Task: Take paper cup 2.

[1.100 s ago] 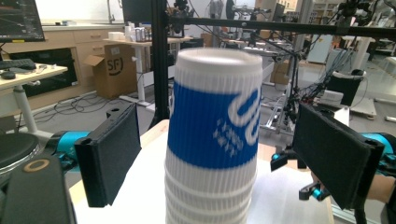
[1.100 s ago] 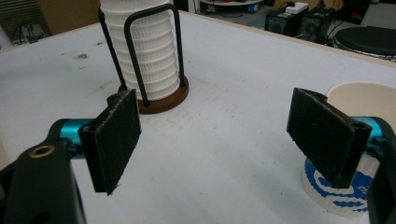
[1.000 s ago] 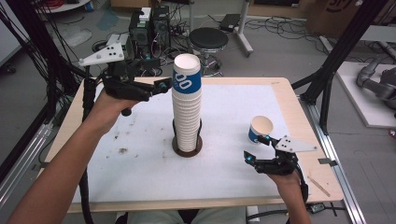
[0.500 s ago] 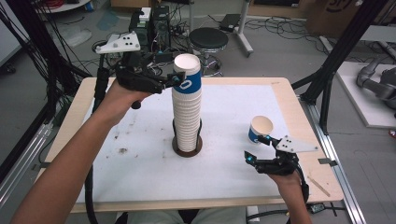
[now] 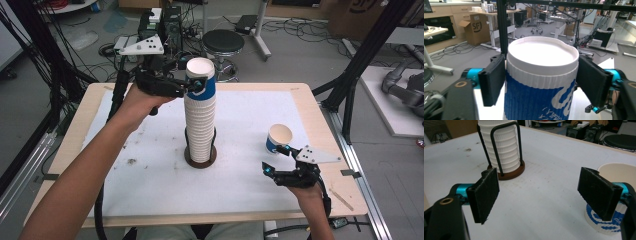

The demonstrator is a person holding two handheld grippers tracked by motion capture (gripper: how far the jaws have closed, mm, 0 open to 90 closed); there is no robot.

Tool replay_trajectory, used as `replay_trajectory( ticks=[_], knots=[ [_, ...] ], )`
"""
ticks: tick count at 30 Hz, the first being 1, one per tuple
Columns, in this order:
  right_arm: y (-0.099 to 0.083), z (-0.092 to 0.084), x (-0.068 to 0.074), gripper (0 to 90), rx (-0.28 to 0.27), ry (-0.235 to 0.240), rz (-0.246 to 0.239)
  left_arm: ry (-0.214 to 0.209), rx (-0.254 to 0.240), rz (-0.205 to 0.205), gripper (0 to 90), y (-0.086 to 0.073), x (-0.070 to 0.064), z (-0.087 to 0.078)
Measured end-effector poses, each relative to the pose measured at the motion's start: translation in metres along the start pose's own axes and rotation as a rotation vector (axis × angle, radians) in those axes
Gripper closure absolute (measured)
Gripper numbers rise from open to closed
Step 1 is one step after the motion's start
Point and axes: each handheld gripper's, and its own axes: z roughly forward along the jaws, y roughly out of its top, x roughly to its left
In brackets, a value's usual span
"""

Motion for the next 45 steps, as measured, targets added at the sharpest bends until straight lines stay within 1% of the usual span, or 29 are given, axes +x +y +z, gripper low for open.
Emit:
replay_trajectory(
  ticks=[1,5,11,16,20,21,23,26,31,34,36,39,45],
  knots=[
    [0.0,0.0,0.0,18.1,-0.001,-0.001,0.0,0.002,0.0,-0.005,27.3,0.0,0.0,0.0],
    [0.0,0.0,0.0,18.1,-0.001,-0.001,0.0,0.005,0.006,-0.001,28.0,0.001,0.001,-0.001],
    [0.0,0.0,0.0,18.1,0.003,-0.002,0.005,-0.007,0.016,0.002,28.6,0.004,0.001,-0.001],
    [0.0,0.0,0.0,18.1,-0.001,-0.003,0.003,-0.013,-0.023,-0.01,29.5,0.012,0.001,-0.006],
    [0.0,-0.001,0.0,18.1,0.0,-0.002,0.007,-0.02,-0.054,-0.03,29.6,0.022,0.002,-0.012],
    [0.0,0.0,0.0,18.1,0.0,-0.003,0.006,-0.022,-0.07,-0.037,29.6,0.025,0.002,-0.015],
    [0.0,0.0,0.0,18.1,-0.001,-0.002,0.004,-0.024,-0.084,-0.038,29.6,0.03,0.002,-0.018],
    [0.0,0.0,0.0,18.1,-0.001,-0.002,0.0,-0.026,-0.113,-0.041,29.6,0.039,0.002,-0.025],
    [0.0,0.001,0.001,18.1,0.002,0.003,0.002,-0.025,-0.15,-0.041,29.5,0.05,0.001,-0.037],
    [0.0,0.001,0.001,18.1,0.001,0.002,0.004,-0.026,-0.185,-0.049,29.6,0.054,0.002,-0.046],
    [-0.001,0.001,0.001,18.1,0.004,0.001,0.002,-0.034,-0.212,-0.066,29.6,0.055,0.003,-0.052],
    [0.0,0.001,0.001,18.1,0.002,0.003,0.001,-0.019,-0.214,-0.055,29.6,0.055,0.004,-0.059],
    [0.0,0.001,0.001,18.1,0.0,0.002,0.003,0.008,-0.201,-0.028,29.5,0.051,0.006,-0.076]
  ],
)
